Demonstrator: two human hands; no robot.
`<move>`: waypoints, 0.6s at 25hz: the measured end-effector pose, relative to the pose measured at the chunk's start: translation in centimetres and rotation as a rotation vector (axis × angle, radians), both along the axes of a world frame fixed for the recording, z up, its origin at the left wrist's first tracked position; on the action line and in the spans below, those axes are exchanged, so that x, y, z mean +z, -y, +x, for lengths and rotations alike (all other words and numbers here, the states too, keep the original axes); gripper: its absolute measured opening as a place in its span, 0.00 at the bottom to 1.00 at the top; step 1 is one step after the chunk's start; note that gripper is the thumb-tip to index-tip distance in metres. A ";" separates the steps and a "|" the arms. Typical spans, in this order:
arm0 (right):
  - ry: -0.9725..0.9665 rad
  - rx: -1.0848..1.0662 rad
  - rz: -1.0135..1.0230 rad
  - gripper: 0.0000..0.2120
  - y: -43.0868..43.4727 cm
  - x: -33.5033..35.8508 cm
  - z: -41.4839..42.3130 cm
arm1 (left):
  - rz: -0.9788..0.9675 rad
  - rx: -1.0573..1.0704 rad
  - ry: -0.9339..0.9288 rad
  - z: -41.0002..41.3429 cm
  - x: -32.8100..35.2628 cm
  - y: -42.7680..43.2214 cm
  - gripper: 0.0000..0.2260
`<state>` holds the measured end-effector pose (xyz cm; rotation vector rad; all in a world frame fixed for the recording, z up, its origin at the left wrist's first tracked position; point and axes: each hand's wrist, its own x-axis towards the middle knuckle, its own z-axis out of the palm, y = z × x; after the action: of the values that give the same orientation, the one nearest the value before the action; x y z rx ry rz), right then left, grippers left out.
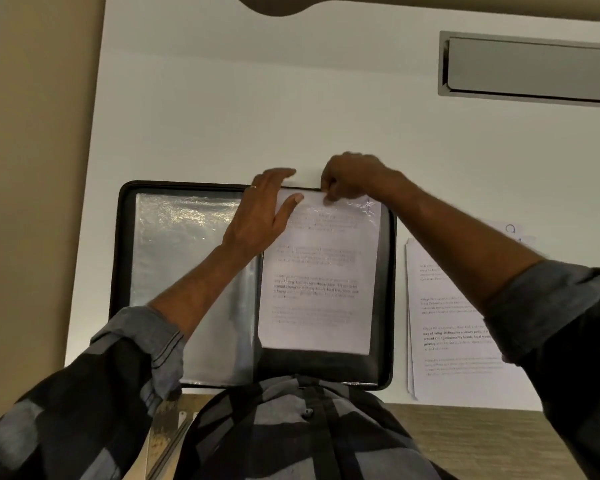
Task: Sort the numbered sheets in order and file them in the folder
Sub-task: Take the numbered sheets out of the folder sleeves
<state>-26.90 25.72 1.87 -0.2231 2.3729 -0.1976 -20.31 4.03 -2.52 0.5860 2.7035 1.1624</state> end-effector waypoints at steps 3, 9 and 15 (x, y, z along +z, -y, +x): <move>-0.216 -0.190 -0.079 0.11 -1.2 0.9 -3.3 | 0.078 0.176 0.159 -2.8 -0.5 -0.4 0.28; -0.663 -0.370 -0.317 0.10 -2.9 1.2 -6.3 | 0.260 0.363 0.499 -6.3 -0.2 -0.8 0.31; -0.470 -0.812 -0.663 0.48 -5.4 -2.8 -2.8 | 0.541 0.444 0.515 -7.2 1.1 -1.2 0.15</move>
<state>-29.71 31.12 -0.89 0.4572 2.6439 -1.4516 -27.54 5.27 -1.40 -0.2715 2.1165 1.8633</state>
